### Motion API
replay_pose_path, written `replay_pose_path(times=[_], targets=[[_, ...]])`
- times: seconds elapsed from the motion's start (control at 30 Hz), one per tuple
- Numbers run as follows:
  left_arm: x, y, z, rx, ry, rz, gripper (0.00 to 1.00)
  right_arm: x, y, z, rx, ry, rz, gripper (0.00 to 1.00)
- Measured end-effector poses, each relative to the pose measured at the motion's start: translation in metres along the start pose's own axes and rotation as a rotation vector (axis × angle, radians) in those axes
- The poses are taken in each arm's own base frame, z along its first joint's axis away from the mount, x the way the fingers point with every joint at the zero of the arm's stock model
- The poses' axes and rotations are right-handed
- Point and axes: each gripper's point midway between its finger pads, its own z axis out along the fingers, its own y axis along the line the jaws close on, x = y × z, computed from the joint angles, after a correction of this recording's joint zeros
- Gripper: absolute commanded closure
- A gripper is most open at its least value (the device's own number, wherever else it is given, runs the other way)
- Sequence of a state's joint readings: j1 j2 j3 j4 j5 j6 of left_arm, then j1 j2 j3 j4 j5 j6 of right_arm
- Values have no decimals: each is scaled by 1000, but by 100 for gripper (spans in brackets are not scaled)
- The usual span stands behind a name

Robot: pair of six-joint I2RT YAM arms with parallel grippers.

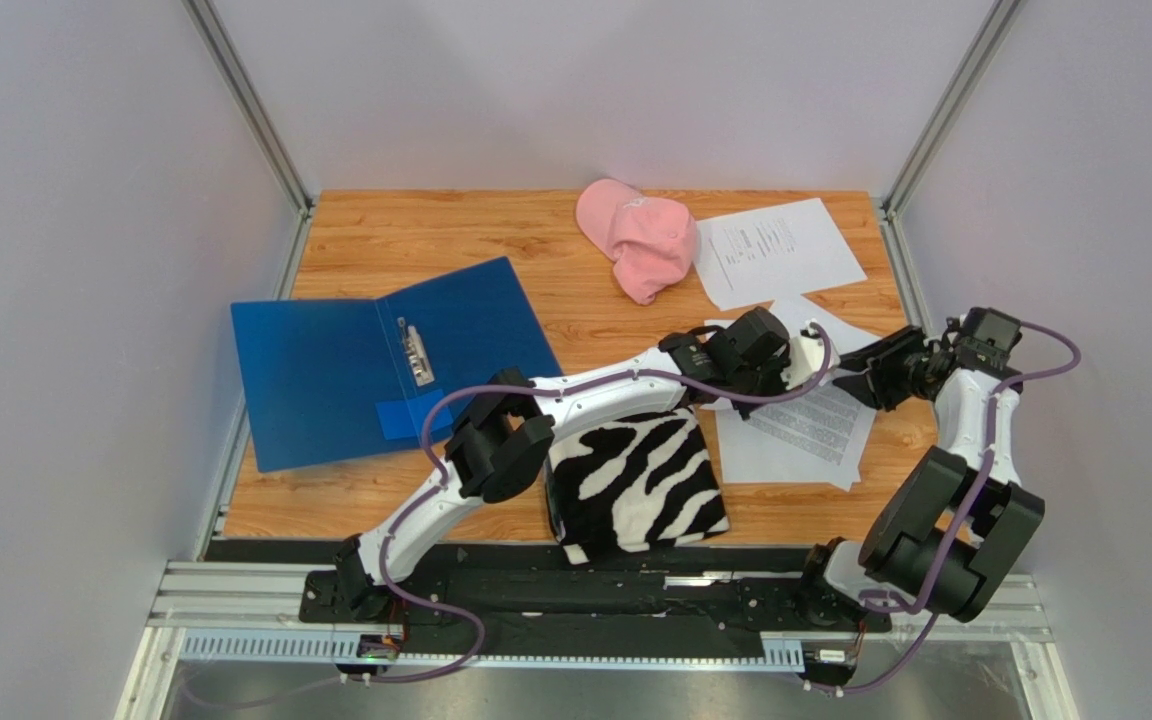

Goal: Put the files into the folder
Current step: Pass from the left arm to the right

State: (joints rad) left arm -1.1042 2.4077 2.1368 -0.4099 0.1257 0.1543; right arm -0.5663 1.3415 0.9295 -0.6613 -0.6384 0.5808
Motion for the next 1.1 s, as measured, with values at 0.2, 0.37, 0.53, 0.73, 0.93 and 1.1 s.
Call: replay_pose_path(times=[0.2, 0.37, 0.53, 0.73, 0.93, 1.1], targets=[[0, 0, 0, 0, 0, 0, 100, 0, 0, 1, 8, 2, 56, 56], [0, 0, 0, 1, 0, 0, 100, 2, -3, 2, 29, 8, 103, 52], [0, 0, 0, 1, -1, 0, 100, 6, -3, -1, 28, 1, 129, 54], [1, -2, 1, 5, 1, 1, 100, 3, -1, 3, 10, -10, 180, 64], [11, -6, 4, 13, 22, 7, 100, -1, -7, 17, 17, 6, 248, 85], [11, -9, 4, 17, 22, 9, 85, -3, -9, 18, 28, 4, 250, 100]])
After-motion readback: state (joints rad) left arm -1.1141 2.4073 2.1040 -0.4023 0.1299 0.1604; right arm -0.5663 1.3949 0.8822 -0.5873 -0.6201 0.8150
